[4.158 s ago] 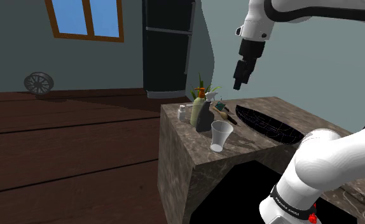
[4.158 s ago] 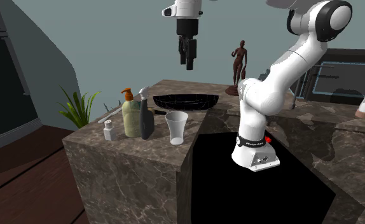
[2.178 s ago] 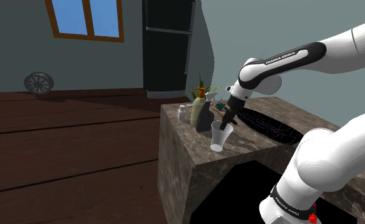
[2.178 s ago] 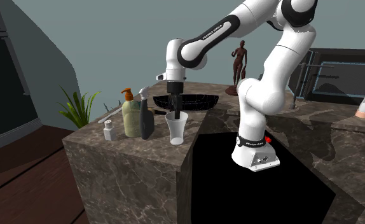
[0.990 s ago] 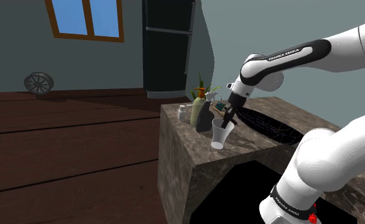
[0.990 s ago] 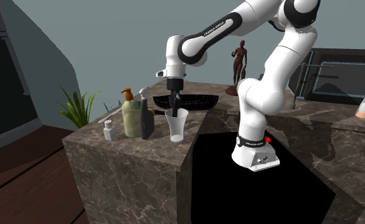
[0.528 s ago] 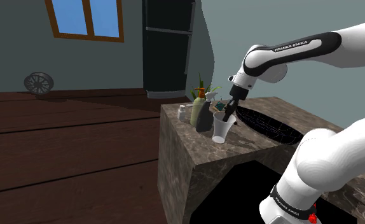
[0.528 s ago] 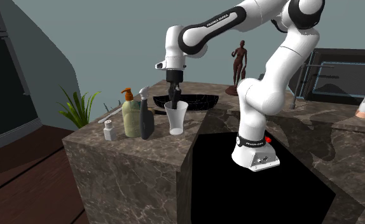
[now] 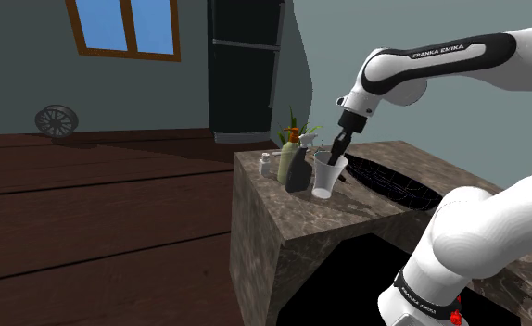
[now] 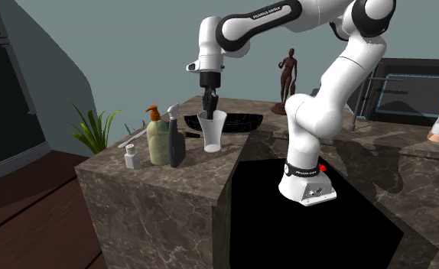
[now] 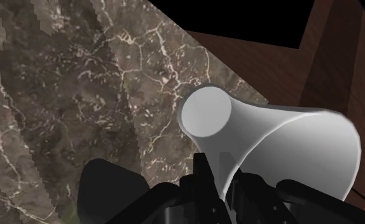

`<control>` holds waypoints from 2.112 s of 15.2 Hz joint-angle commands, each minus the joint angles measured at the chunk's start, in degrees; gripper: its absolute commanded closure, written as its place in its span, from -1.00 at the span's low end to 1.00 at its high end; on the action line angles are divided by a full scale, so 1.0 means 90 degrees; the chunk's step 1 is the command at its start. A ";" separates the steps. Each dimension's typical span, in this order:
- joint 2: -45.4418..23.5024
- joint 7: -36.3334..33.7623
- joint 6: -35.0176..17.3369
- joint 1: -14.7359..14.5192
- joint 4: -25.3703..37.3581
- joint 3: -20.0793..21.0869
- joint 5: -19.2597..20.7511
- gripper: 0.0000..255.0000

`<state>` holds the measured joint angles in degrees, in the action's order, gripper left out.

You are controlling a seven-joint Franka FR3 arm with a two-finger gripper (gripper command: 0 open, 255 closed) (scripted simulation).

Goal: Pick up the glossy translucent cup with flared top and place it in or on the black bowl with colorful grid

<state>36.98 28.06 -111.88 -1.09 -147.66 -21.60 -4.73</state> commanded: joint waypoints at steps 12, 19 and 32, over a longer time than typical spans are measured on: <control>0.0153 -0.0282 0.1112 -0.0033 0.0993 0.0166 -0.0028 1.00; -0.0031 0.0417 0.1619 0.0190 0.1575 -0.0489 0.0318 1.00; -0.1422 0.2567 0.2481 0.0246 0.3566 -0.2494 0.0674 1.00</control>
<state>26.04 48.82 -90.62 1.38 -118.16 -41.93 1.46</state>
